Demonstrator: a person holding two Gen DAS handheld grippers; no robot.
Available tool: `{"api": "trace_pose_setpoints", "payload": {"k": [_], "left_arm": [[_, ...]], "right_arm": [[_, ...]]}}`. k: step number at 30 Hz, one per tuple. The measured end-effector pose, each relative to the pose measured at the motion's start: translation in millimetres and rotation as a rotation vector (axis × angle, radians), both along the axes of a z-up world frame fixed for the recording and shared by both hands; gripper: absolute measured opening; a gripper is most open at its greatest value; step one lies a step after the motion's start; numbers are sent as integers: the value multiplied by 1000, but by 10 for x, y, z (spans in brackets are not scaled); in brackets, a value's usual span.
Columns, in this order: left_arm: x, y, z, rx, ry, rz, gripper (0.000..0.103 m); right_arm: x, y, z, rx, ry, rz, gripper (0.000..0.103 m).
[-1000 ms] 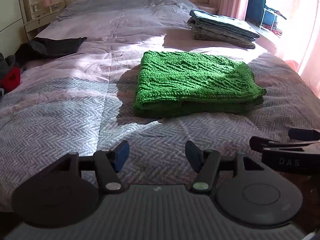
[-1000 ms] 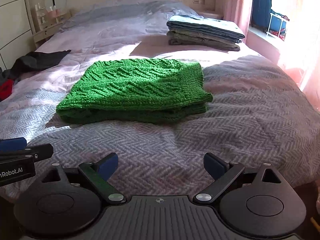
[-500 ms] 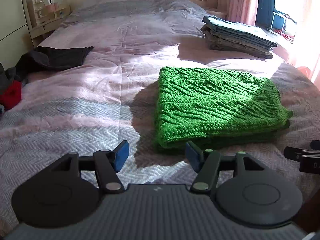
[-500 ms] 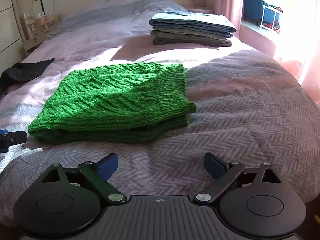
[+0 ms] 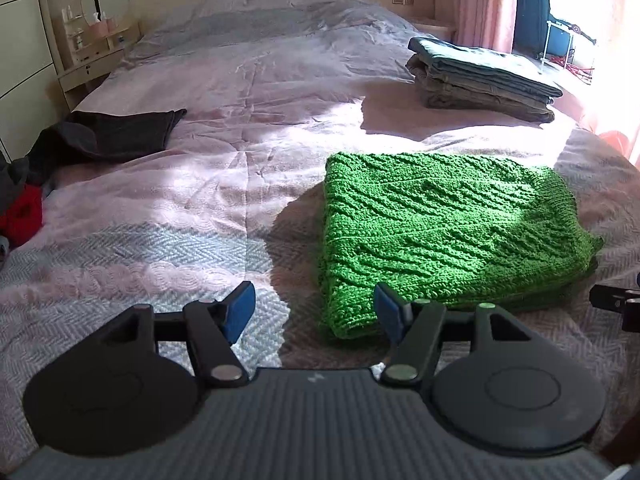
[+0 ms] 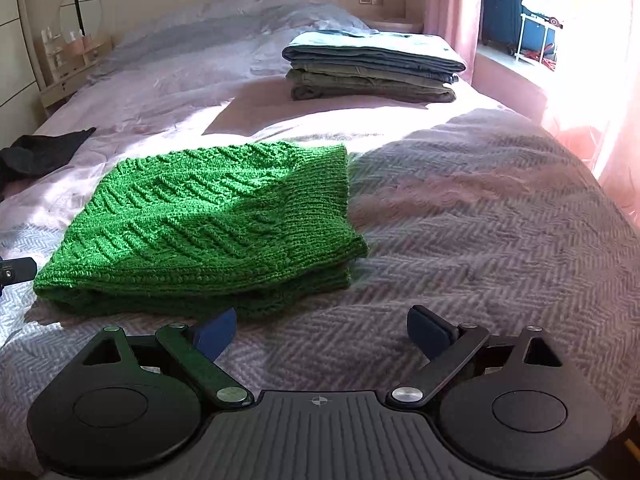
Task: Fold clothes
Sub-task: 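Release the sweater and pull both open tools back from the folded bundle, then grasp the folded green sweater with both grippers and lift it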
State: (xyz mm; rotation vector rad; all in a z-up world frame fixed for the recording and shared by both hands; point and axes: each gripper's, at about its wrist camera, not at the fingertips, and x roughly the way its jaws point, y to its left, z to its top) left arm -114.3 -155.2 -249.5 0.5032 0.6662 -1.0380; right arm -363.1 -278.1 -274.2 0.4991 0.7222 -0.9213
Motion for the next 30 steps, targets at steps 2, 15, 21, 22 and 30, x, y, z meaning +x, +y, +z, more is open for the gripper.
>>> {"api": "trace_pose_setpoints", "payload": {"k": [2,15,21,22,30], "left_arm": [[61,-47,26,-12,6,-12,62],[1360,-586,-317,-119,689,17,69],[1484,-758,-731,-57,816,23,65],[1504,-777,-781,-53,837,19,64],[1543,-967,-1022,-45,965,-49,52]], "right_arm": [[-12,-65,24,0,-18,6,95],[-455,-1086,15,247,-523,37,95],[-450,-1525,-309,454,-590,29,94],[-438,-1567,-349,470,-592,40,94],[-265,-1785,-676,623,-672,136,72]]}}
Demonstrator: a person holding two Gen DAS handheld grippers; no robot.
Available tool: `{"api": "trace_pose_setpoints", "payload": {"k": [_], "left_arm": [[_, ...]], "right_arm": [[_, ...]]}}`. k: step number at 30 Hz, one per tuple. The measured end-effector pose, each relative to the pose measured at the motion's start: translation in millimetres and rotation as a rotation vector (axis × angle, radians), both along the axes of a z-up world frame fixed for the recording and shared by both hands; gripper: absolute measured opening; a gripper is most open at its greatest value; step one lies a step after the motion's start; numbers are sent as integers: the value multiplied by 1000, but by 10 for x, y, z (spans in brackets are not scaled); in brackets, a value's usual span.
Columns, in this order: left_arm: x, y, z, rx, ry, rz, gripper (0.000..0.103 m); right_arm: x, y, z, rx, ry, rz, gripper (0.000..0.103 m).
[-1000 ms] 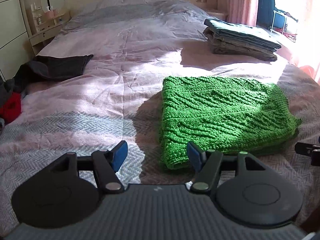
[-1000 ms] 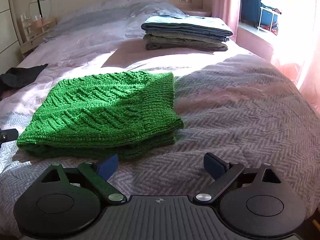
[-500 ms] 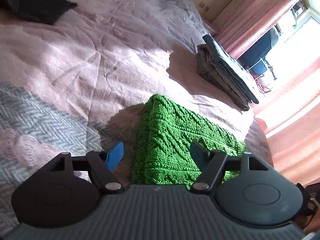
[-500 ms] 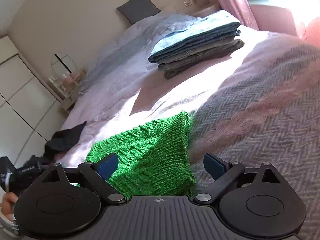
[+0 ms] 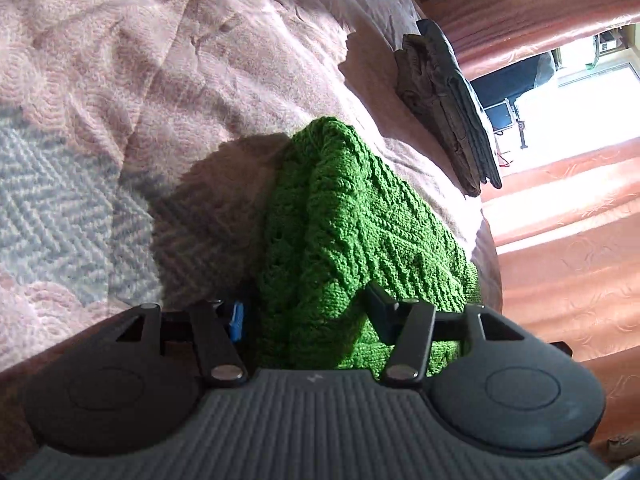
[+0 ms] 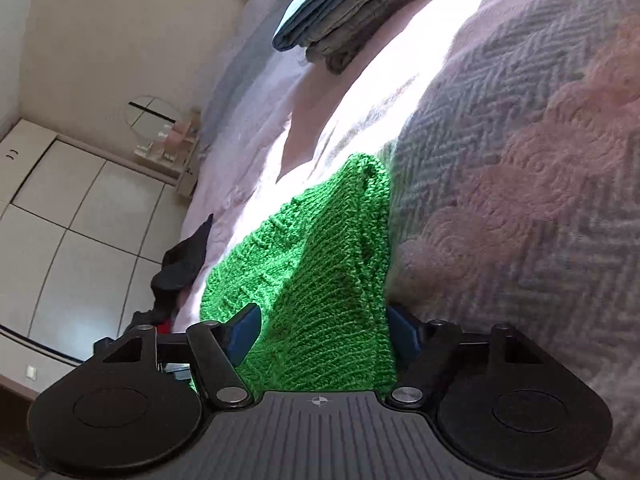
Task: Fold clothes
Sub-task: 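Grasp the folded green sweater with both grippers and lift it, then carry the sweater with both grippers onto the stack of folded clothes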
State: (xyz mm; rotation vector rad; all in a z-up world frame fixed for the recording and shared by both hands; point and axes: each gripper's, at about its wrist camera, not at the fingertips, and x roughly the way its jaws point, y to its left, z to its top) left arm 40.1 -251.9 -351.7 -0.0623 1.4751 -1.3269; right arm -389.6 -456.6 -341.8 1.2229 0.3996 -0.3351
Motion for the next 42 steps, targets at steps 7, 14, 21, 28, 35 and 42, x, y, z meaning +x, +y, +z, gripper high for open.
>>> {"api": "trace_pose_setpoints", "payload": {"k": [7,14,21,28,35,42], "left_arm": [[17,-102,-133,-38,72,-41,40],[-69,-46,174,-67,-17,-59,23],[-108,-105,1166,-70,-12,-84,22],[-218,-548,2373,-147,-13,-148,22],[-465,-1368,2736,-197,-19,-186,22],[-689,-2519,2688,-193,-22,-139,22]], "right_arm": [[227,-50,-179,-1,-16,71,41],[193,82,34,-37,25,24,30],[235,231,1045,-105,84,18,30],[170,138,2315,-147,70,-51,30],[8,-364,2885,-209,68,-115,30],[-175,-1505,2967,-207,79,-117,30]]}}
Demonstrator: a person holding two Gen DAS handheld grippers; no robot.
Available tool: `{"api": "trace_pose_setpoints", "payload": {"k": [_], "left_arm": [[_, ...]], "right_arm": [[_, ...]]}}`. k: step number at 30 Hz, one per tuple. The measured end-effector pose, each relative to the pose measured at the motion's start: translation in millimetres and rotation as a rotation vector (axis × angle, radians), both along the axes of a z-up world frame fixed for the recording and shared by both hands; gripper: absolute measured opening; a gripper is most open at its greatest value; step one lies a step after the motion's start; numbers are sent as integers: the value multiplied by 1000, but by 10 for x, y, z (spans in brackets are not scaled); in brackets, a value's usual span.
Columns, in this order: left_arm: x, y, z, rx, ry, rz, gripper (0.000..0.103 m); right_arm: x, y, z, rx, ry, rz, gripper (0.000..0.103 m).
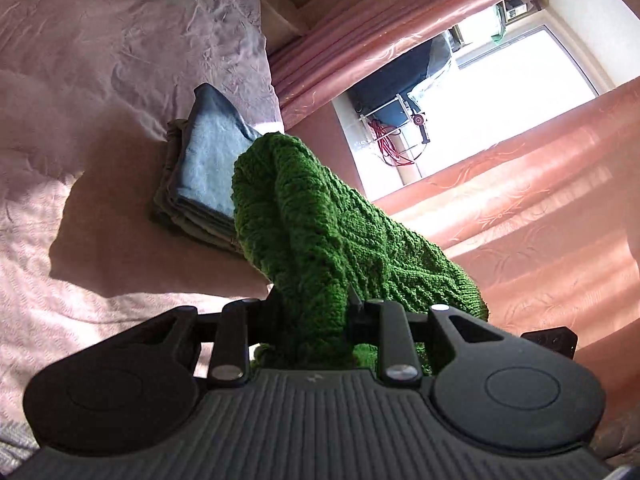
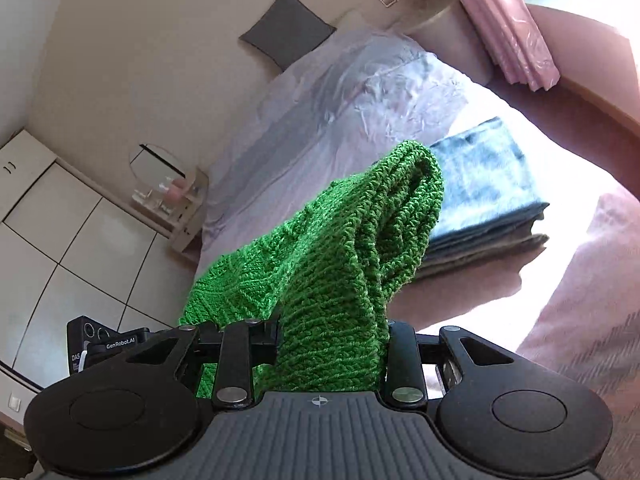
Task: Fold clothes
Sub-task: 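Carry the sweater with both grippers onto the stack of folded clothes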
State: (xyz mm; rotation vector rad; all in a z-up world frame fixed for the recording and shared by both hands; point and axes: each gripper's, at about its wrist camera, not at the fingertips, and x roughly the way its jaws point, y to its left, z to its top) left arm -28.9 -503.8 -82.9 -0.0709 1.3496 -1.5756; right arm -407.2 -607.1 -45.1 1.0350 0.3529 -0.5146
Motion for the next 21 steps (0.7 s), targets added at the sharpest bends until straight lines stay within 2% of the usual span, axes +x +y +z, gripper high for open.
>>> {"api": "trace_pose_setpoints", "payload": {"k": [5,10,14,21], "left_arm": [[-72,-858,-44,-8,-15,30,22],[-29,-1613,-155,-15,-45,32,22],[52,-2023,-377,-3,-60,23,22],[206,-2474,-961,40,-44,4,22]], "right_arm": [[-56,-965,12,-24,11,12,30],[-4,-1745,-95,-31,-2,-1,30],[95,-2172,-343,-22,-5,-7,30],[299,-2577,-858,-5,39,-23,30]]}}
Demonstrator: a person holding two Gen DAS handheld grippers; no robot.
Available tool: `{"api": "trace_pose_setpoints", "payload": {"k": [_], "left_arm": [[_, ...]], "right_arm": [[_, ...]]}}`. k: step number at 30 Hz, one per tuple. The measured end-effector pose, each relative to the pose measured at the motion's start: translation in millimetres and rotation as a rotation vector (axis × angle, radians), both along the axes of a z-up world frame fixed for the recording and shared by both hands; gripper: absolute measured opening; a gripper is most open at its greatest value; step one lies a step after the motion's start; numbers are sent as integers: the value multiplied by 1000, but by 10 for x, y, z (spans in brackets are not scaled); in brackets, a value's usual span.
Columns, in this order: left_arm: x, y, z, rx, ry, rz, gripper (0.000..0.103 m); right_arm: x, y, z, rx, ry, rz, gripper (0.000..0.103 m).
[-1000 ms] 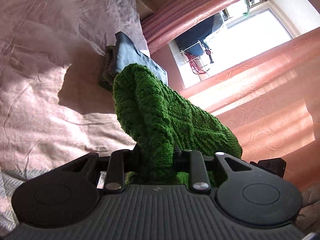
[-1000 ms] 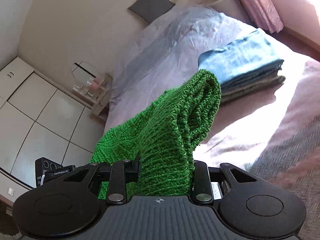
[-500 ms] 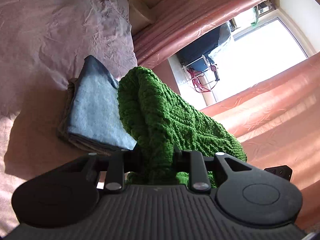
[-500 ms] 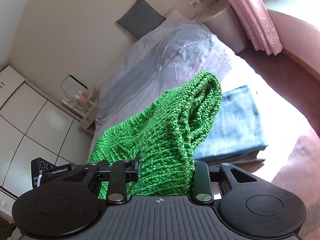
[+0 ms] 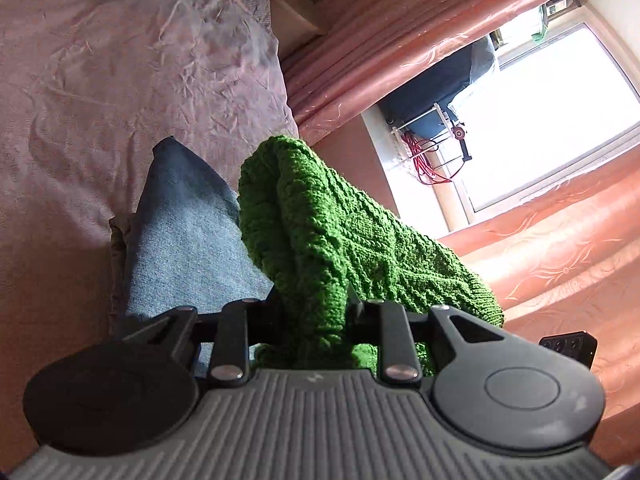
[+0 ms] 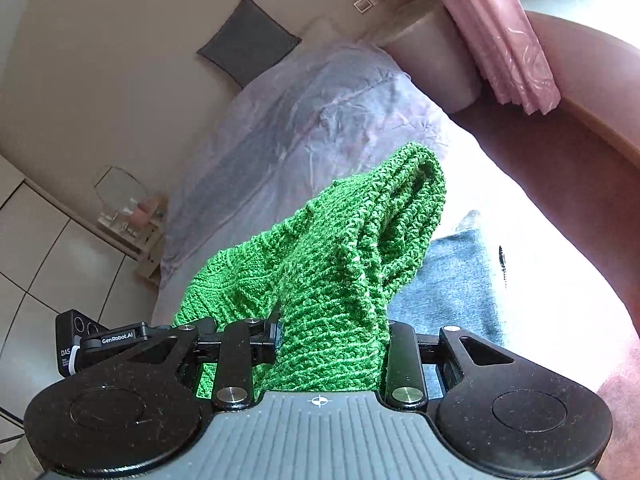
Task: Fold clothes
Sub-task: 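Carry the sweater with both grippers onto the stack of folded clothes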
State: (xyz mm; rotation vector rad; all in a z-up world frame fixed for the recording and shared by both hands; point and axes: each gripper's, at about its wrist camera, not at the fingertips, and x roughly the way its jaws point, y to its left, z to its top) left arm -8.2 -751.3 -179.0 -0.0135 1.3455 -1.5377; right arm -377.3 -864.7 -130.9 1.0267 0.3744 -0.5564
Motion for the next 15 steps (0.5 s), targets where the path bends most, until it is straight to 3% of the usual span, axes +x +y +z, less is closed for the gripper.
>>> {"api": "trace_pose_setpoints", "payload": {"k": [7,12,15], "left_arm": [[141,-220,-517,32,36,1,22],[165,-302,-758,54,10,-15,24],[165,-302,-862,60,-28,-15,31]], "right_arm": [[149,-260,-452,17,35,2,30],[208,-326,-760,37,75,-8,31],[246,-320,-924,27,189,-50,46]]}}
